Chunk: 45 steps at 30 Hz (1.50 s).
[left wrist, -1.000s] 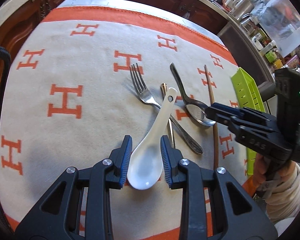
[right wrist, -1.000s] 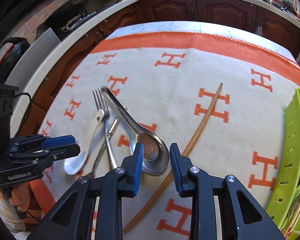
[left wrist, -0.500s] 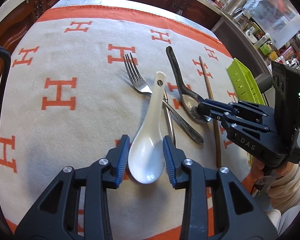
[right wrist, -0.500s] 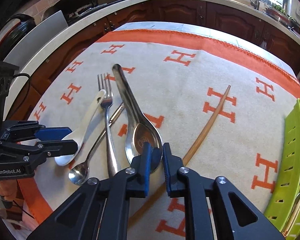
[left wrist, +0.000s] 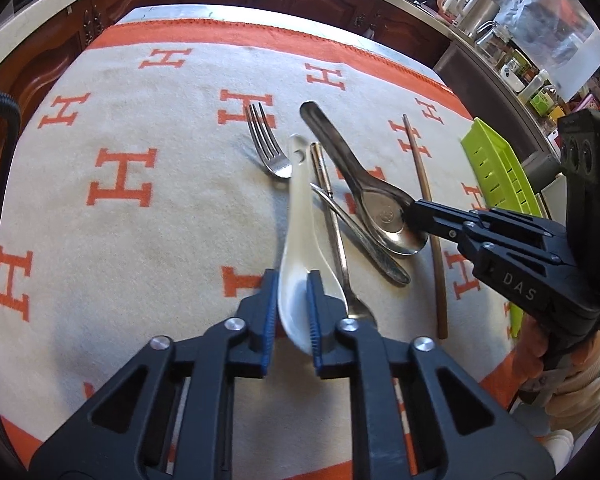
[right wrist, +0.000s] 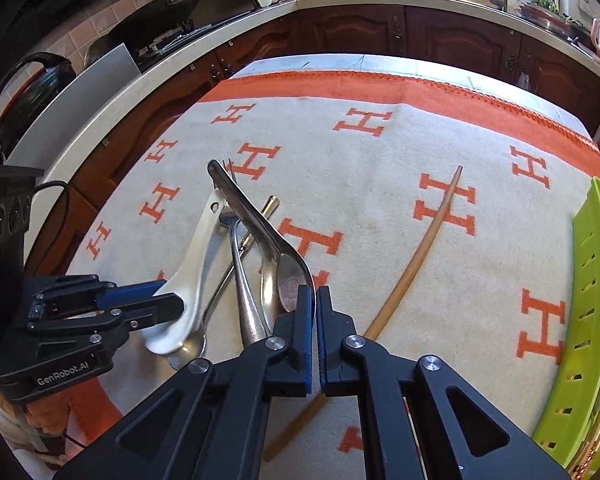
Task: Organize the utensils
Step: 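Lift the white ceramic spoon and metal spoon and carry them to the tray, then lower both spoons into the green tray and open both tools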
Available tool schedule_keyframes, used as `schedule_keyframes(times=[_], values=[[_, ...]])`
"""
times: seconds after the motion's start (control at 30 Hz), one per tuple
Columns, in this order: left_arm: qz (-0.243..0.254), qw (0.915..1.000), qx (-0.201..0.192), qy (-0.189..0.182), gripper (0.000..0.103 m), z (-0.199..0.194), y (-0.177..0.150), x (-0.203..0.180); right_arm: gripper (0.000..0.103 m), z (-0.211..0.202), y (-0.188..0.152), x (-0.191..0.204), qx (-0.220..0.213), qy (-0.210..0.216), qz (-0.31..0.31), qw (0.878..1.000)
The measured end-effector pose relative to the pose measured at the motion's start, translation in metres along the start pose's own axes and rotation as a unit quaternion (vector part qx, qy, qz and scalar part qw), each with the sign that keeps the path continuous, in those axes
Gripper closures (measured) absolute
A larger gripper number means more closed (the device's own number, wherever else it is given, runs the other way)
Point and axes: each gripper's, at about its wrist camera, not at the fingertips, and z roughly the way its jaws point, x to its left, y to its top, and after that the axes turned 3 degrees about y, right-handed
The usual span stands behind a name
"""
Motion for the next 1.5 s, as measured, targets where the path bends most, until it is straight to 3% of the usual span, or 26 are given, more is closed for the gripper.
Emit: schedule_keyframes(times=[0.17, 0.37, 0.63, 0.83, 1.07, 1.27, 1.5], values=[[-0.012, 0.9999, -0.006, 0.002, 0.101, -0.005, 0.002, -0.003, 0.102, -0.006, -0.002, -0.005, 0.0, 0.017, 0.033, 0.999], [-0.018, 0.9995, 0.001, 0.025, 0.102, -0.009, 0.005, -0.008, 0.102, -0.026, -0.007, -0.023, -0.015, 0.029, 0.084, 0.996], [-0.014, 0.9996, -0.015, 0.019, 0.102, -0.035, 0.015, -0.031, 0.102, -0.078, -0.025, -0.051, -0.058, 0.025, 0.143, 0.988], [0.029, 0.9992, -0.027, 0.001, 0.102, -0.051, 0.031, -0.089, 0.102, -0.135, -0.052, -0.084, -0.097, -0.003, 0.203, 0.974], [0.082, 0.9956, -0.019, -0.043, 0.102, -0.044, 0.056, -0.182, 0.102, -0.196, -0.093, -0.13, -0.136, -0.081, 0.261, 0.952], [0.122, 0.9911, 0.005, -0.053, 0.102, -0.014, 0.052, -0.253, 0.102, -0.21, -0.129, -0.159, -0.129, -0.108, 0.309, 0.936], [0.134, 0.9889, 0.044, -0.047, 0.101, 0.029, 0.029, -0.282, 0.102, -0.215, -0.164, -0.182, -0.13, -0.101, 0.349, 0.923]])
